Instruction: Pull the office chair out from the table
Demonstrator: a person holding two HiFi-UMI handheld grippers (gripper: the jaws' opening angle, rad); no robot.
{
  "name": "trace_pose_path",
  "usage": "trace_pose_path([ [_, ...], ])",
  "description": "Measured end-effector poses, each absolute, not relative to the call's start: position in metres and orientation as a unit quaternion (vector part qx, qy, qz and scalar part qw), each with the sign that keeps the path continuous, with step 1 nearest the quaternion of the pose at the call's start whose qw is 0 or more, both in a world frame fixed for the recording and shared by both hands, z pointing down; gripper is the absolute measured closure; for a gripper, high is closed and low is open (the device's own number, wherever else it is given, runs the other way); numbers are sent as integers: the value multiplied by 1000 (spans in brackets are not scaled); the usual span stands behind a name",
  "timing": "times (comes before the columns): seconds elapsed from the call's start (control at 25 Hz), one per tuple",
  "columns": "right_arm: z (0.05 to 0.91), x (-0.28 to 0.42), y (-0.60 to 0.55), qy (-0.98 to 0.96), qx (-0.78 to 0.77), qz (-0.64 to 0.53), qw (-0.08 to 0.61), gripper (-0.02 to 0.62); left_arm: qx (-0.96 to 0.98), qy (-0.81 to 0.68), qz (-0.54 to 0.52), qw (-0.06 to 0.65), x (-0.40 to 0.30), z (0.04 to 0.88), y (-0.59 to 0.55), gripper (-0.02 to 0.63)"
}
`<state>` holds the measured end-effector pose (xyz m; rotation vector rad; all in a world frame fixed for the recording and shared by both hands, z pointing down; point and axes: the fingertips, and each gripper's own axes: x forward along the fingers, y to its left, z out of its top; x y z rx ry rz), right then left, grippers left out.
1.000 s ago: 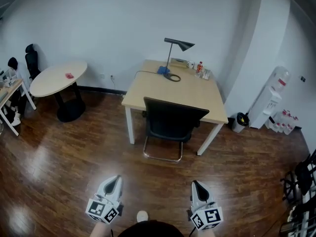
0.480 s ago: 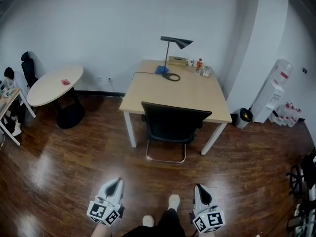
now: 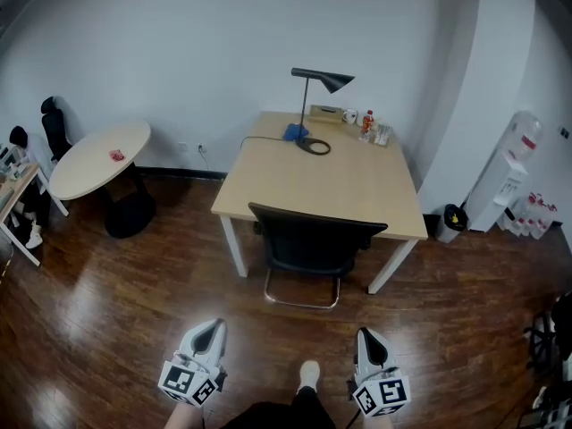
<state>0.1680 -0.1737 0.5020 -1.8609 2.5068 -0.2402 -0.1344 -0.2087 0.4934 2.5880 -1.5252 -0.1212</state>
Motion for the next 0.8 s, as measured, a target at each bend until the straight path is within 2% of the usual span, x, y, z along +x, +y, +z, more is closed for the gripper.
trace_pose_path([
  [0.8, 482, 255, -345, 837, -547, -36, 7, 581, 861, -506, -44, 27, -28, 468, -374, 603],
])
